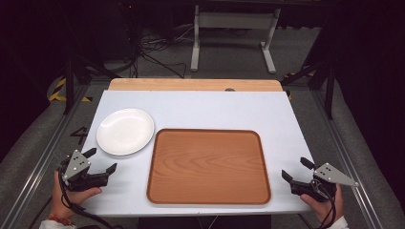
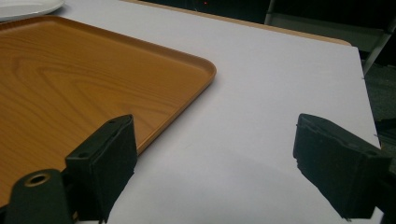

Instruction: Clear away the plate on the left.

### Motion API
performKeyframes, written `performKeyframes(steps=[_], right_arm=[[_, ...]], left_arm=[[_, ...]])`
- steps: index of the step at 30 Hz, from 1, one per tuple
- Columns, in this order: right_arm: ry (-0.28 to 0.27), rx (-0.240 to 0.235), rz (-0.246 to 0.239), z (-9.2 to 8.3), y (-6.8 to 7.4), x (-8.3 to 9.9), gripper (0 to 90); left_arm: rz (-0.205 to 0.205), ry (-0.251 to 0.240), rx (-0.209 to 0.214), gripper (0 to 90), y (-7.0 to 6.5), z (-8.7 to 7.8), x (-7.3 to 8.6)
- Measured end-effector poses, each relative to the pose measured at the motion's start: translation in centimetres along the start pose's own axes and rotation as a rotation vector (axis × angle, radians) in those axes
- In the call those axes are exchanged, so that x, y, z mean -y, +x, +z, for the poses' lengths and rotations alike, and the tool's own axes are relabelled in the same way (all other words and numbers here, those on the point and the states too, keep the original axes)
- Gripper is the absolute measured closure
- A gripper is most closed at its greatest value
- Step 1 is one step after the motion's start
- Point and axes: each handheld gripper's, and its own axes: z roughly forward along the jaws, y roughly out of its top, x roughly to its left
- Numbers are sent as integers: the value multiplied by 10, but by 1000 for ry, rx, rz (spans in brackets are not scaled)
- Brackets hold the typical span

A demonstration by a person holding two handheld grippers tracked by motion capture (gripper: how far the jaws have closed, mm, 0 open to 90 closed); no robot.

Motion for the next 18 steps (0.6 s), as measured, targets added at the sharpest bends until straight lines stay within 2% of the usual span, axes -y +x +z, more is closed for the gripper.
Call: performKeyframes(steps=[1,2,4,9,12,18], right_arm=[[0,2,0,0,0,0,141],[2,4,-1,0,0,0,141],[0,5,2,-1,0,0,141],[-2,1,-13,-1,4,-2,142],[2,0,-13,0,4,-2,141],[3,3,-8,0,2,0,141]], left_arm=[[-17,12,10,112,0,2,1],[-17,12,9,115,0,3,1],[2,16,11,118,-2,3,1],[2,21,20,118,-3,3,1],[21,33,13,113,-5,5,1],[33,43,10,123,-5,7,-1]])
